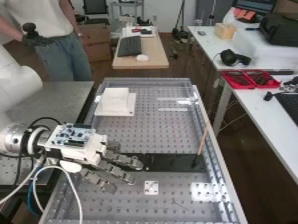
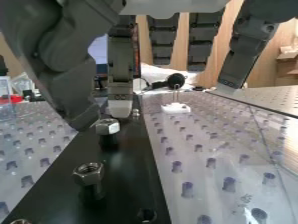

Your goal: Grab the larger nut and place it in the white container

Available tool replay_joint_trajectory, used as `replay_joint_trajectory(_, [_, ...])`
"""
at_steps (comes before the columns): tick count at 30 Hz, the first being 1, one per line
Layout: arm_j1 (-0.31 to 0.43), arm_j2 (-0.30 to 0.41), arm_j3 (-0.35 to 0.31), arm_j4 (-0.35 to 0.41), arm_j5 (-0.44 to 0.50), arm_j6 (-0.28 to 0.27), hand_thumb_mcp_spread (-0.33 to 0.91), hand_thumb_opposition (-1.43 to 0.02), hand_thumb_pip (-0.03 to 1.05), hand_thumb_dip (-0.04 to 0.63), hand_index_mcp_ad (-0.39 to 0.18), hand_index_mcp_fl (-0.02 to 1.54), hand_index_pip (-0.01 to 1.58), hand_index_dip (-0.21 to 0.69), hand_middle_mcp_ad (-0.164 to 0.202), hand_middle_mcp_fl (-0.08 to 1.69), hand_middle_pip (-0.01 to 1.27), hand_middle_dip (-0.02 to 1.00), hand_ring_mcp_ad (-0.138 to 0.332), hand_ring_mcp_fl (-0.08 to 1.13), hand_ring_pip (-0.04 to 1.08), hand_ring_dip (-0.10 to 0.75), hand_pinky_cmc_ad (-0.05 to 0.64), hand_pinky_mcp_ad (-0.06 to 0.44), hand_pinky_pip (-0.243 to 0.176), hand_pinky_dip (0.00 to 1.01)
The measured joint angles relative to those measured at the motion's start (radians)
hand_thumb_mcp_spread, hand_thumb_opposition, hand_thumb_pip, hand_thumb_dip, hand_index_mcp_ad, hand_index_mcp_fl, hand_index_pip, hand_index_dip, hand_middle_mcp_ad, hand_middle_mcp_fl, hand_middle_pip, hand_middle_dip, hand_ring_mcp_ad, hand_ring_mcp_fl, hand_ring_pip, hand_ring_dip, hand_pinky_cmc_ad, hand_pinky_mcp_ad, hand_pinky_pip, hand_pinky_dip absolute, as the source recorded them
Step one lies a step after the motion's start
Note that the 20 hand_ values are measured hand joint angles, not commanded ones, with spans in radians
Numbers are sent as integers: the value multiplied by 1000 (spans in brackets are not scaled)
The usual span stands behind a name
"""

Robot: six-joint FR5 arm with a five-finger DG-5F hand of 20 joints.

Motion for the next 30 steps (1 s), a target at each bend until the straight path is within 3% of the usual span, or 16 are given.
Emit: replay_joint_trajectory(30, [-12, -33, 15, 28, -28, -29, 264, -801, 846, 159, -164, 23, 1560, 110, 75, 3, 110, 113, 162, 0, 295, 19, 389, 326, -124, 841])
